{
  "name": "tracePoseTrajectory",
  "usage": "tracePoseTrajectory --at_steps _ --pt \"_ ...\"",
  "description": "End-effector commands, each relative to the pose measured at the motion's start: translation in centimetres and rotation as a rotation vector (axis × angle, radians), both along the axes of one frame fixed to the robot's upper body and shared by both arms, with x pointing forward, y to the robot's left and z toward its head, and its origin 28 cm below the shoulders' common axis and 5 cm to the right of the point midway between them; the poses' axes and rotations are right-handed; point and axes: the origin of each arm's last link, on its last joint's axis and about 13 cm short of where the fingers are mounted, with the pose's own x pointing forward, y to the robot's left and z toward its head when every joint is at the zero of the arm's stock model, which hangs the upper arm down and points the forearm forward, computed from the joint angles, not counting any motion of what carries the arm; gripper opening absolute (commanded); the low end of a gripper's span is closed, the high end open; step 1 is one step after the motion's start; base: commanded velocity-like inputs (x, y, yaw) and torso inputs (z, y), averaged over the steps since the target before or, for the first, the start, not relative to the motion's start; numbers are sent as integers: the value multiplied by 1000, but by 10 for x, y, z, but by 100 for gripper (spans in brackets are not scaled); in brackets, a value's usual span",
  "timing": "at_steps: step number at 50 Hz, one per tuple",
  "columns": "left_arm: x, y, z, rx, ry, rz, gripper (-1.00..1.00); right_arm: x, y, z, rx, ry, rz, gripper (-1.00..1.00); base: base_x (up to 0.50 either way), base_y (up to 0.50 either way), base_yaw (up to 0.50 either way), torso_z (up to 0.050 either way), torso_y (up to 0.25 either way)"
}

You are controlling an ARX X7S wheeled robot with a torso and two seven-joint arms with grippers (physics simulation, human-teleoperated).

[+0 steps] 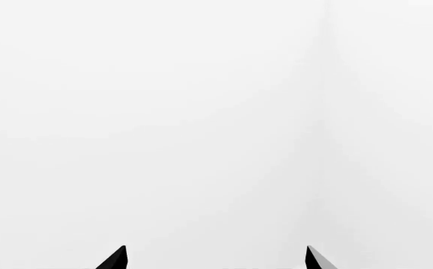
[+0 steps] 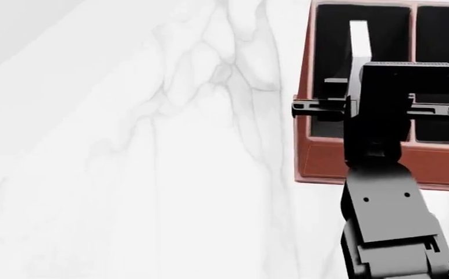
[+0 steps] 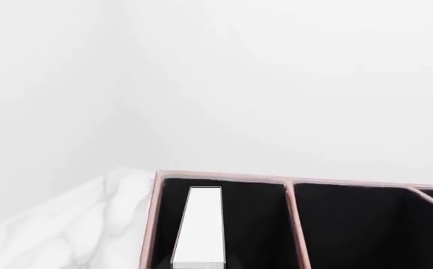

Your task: Pick up the book and place it in the left compartment of the caddy.

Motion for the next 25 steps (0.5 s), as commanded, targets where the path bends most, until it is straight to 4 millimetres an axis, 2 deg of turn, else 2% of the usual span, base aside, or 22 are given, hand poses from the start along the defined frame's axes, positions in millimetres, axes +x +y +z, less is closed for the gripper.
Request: tracePoseTrajectory --at_steps 1,16,22,25 --pt "5 5 -3 -16 36 17 100 14 0 17 -59 -39 10 -100 0 0 0 0 10" --pt "3 4 -3 4 27 23 100 25 -5 17 -51 -19 3 -100 0 0 0 0 1" --pt "3 4 -3 1 16 13 100 25 -5 18 -51 -28 4 -100 0 0 0 0 -235" --pt "3 4 -3 -7 17 15 100 24 -5 18 -51 -33 2 -100 0 0 0 0 -31"
